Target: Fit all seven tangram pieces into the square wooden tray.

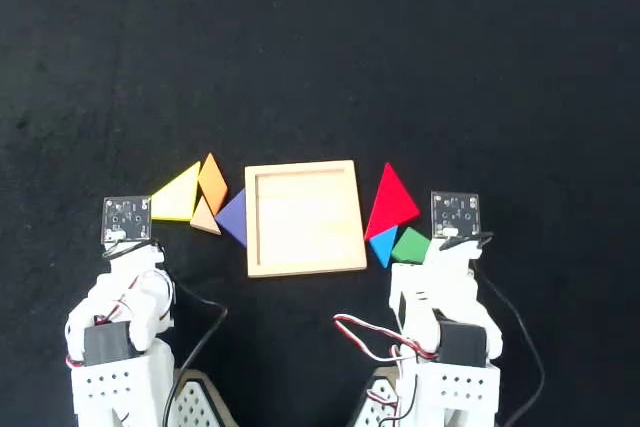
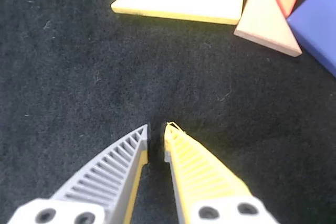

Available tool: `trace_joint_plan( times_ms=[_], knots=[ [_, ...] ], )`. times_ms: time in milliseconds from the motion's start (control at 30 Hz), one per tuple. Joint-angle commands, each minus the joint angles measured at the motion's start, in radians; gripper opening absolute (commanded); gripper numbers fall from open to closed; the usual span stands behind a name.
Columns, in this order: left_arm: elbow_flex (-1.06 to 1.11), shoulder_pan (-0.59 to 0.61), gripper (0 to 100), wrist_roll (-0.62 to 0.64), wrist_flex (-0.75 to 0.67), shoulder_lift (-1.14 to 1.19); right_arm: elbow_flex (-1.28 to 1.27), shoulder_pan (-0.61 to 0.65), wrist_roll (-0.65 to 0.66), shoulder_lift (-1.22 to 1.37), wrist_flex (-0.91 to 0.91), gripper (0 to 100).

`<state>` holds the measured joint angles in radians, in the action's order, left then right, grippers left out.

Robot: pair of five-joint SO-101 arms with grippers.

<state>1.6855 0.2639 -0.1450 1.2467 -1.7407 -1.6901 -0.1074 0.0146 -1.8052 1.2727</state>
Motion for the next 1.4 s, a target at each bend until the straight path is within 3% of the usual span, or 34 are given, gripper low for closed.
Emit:
trace_joint_plan(
  times_ms=[0,1033,1167,1367],
  knots=[
    [0.016,-0.012,6,0.005,-0.021,-0.008,0.002,0.014,-0.005,-0.001,-0.012,1.1],
    [0.016,-0.013,7,0.009,-0.021,-0.008,0.002,0.018,-0.005,-0.001,-0.012,1.1],
    [0.013,-0.035,7,0.005,-0.1,-0.009,0.002,0.02,-0.009,-0.002,-0.028,1.1],
    [-0.091,-0.015,6,0.011,-0.33,-0.06,0.002,0.011,-0.003,-0.002,-0.427,1.1]
  ],
)
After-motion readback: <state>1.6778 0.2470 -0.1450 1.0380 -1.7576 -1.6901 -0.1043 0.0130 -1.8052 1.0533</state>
